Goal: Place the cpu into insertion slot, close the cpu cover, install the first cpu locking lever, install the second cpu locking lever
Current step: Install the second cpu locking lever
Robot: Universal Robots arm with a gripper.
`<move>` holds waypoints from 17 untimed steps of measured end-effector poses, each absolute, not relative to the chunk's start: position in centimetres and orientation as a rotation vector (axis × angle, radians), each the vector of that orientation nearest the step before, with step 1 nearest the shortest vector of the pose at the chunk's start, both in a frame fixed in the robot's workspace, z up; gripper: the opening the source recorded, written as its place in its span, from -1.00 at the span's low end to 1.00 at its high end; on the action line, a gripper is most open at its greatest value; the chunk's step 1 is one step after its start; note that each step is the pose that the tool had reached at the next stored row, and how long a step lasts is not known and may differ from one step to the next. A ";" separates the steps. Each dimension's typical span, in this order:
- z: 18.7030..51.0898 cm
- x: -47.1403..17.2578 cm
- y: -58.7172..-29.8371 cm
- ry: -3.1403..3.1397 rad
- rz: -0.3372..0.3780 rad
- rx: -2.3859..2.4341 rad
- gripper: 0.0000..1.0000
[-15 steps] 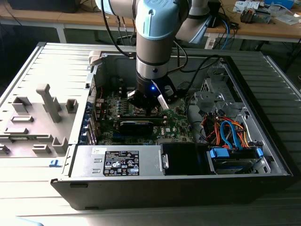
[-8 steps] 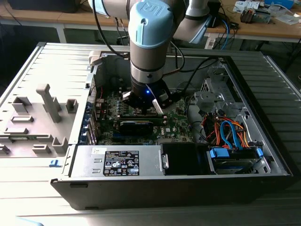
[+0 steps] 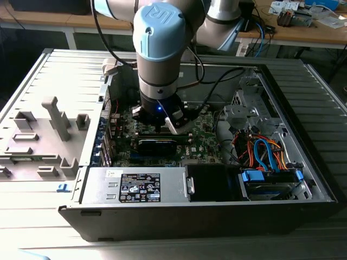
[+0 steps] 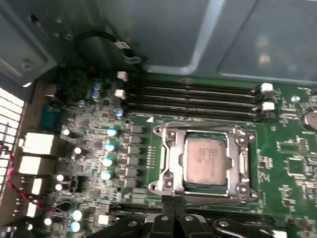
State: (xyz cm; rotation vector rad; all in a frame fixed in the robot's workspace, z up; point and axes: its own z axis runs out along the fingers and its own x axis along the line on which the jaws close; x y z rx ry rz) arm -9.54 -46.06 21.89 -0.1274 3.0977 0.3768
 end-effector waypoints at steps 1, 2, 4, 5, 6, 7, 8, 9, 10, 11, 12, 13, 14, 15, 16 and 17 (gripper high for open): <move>21.8 -9.8 -46.1 3.097 0.380 -0.127 -0.79; 21.8 -10.0 -46.1 3.097 0.381 -0.127 -0.79; 21.6 -10.2 -46.2 3.097 0.381 -0.128 -0.79; 21.6 -10.2 -46.2 3.097 0.381 -0.128 -0.79; 21.5 -10.3 -46.2 3.097 0.381 -0.129 -0.79; 21.4 -10.3 -46.2 3.097 0.381 -0.136 -0.79; 21.3 -10.4 -46.2 3.098 0.382 -0.143 -0.79; 21.3 -10.4 -46.2 3.098 0.382 -0.150 -0.79; 21.2 -10.5 -46.2 3.098 0.382 -0.162 -0.79; 21.1 -10.5 -46.2 3.098 0.383 -0.169 -0.79; 21.0 -10.5 -46.2 3.098 0.383 -0.175 -0.79; 20.9 -10.5 -46.2 3.098 0.383 -0.177 -0.79; 20.9 -10.5 -46.2 3.098 0.384 -0.179 -0.79; 20.8 -10.5 -46.2 3.098 0.385 -0.180 -0.79; 20.7 -10.5 -46.1 3.098 0.387 -0.180 -0.79; 20.7 -10.5 -46.1 3.098 0.389 -0.180 -0.79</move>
